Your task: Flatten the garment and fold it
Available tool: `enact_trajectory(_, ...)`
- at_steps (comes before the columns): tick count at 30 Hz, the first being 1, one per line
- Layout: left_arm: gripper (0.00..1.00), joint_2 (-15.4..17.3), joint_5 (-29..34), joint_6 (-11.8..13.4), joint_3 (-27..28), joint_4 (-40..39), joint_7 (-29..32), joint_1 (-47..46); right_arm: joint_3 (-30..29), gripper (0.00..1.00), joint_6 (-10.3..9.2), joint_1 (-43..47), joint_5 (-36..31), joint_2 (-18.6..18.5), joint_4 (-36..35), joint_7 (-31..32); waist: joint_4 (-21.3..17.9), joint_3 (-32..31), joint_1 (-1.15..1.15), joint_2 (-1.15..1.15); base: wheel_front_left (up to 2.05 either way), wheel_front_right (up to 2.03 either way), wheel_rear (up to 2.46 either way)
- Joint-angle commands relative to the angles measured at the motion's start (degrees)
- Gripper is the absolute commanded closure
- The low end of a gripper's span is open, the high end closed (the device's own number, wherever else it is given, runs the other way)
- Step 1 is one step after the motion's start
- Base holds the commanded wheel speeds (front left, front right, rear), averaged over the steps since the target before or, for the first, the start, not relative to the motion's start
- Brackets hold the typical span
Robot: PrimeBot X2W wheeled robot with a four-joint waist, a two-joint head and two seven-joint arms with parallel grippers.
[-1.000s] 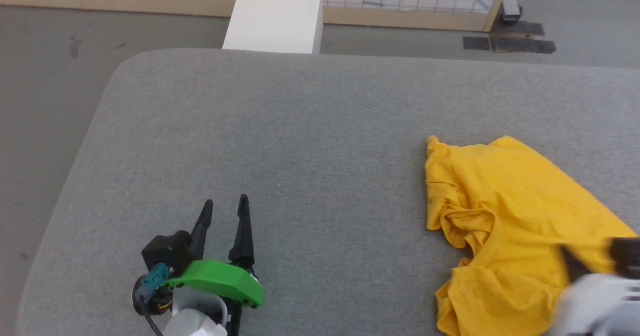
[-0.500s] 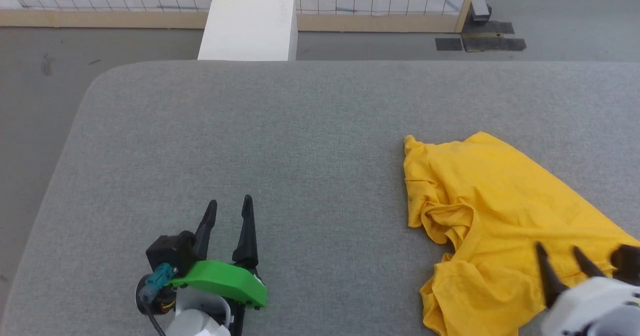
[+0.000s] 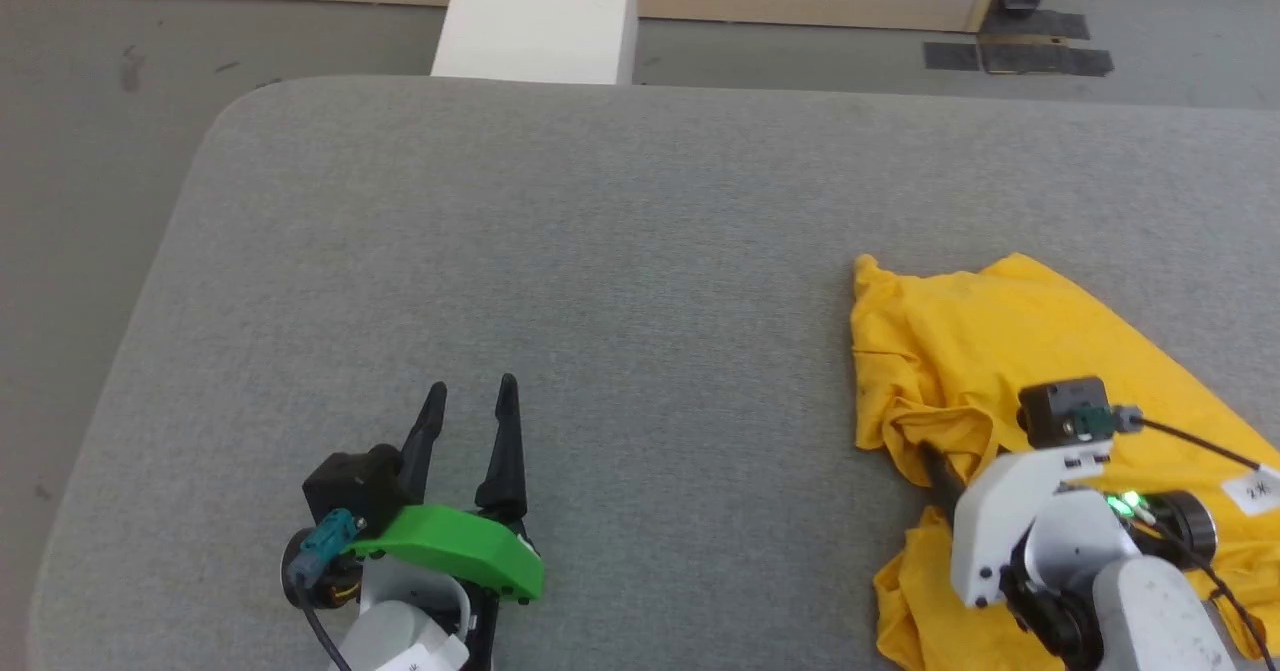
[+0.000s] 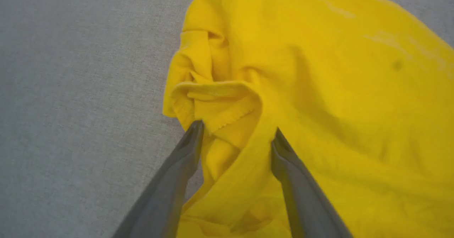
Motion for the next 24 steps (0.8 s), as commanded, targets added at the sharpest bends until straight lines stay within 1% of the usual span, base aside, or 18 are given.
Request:
enact_trajectory(1,0.00,-0.3,0.4,-0.2,0.0,0.2,-0.2,-1.0,0.7,1.00,-0.08,-1.9,-0.3,0.0,0.1,0.2,1.2,0.2,0.00,0.00,0.00,0.00,0.00)
enact_trajectory(3,0.00,-0.3,0.2,-0.2,0.0,0.4,-0.2,-1.0,2.9,1.00,-0.08,-3.5,0.7,0.0,-0.5,-0.7,1.7,0.1,0.00,0.00,0.00,0.00,0.00)
enact_trajectory(6,0.00,-0.4,0.1,-0.1,0.4,0.5,-0.2,-0.9,9.4,1.00,-0.08,-6.1,2.1,0.0,-1.8,-2.6,2.1,-0.3,0.00,0.00,0.00,0.00,0.00)
enact_trajectory(8,0.00,-0.3,0.1,0.0,0.5,0.6,-0.2,-0.8,15.4,1.00,-0.08,-7.9,2.6,0.0,-2.5,-4.0,2.3,-0.7,0.00,0.00,0.00,0.00,0.00)
enact_trajectory(11,0.00,-0.4,0.1,0.0,0.8,0.5,-0.2,-0.8,25.9,1.00,-0.08,-9.8,4.8,0.0,-2.6,-5.0,2.9,-1.3,0.00,0.00,0.00,0.00,0.00)
enact_trajectory(14,0.00,-0.5,0.1,0.0,1.0,0.4,-0.2,-0.8,35.0,1.00,-0.08,-10.1,6.6,0.0,-1.2,-3.3,3.7,-1.6,0.00,0.00,0.00,0.00,0.00)
enact_trajectory(16,0.00,-0.5,0.2,-0.1,1.0,0.3,-0.2,-0.7,38.7,1.00,-0.08,-9.7,7.8,0.0,1.0,-1.2,4.1,-1.7,0.00,0.00,0.00,0.00,0.00)
enact_trajectory(17,0.00,-0.6,0.2,-0.1,1.0,0.2,-0.2,-0.6,39.5,1.00,-0.08,-9.5,8.0,0.0,2.0,-0.1,4.2,-1.7,0.00,0.00,0.00,0.00,0.00)
enact_trajectory(18,0.00,-0.6,0.2,-0.1,1.1,0.2,-0.2,-0.5,40.1,0.65,-0.08,-9.2,8.3,0.0,2.8,0.6,4.3,-1.7,0.00,0.00,0.00,0.00,0.00)
enact_trajectory(19,0.00,-0.6,0.2,-0.1,1.2,0.1,-0.2,-0.4,40.1,0.25,-0.08,-8.9,8.6,0.0,3.3,1.0,4.3,-1.8,0.00,0.00,0.00,0.00,0.00)
enact_trajectory(20,0.00,-0.6,0.2,-0.1,1.2,0.1,-0.2,-0.2,39.7,0.00,-0.08,-8.3,9.1,-0.1,3.3,1.3,4.2,-1.9,0.00,0.00,0.00,0.00,0.00)
enact_trajectory(23,0.00,-0.6,0.3,0.1,1.7,-0.1,-0.2,0.4,36.3,0.00,-0.08,-6.6,9.7,-1.0,1.4,-0.3,3.6,-2.3,0.00,0.00,0.00,0.00,0.00)
enact_trajectory(24,0.00,-0.6,0.4,0.1,1.7,-0.2,-0.2,0.6,33.8,0.00,-0.08,-5.4,9.9,-1.2,0.0,-1.5,3.2,-2.5,0.00,0.00,0.00,0.00,0.00)
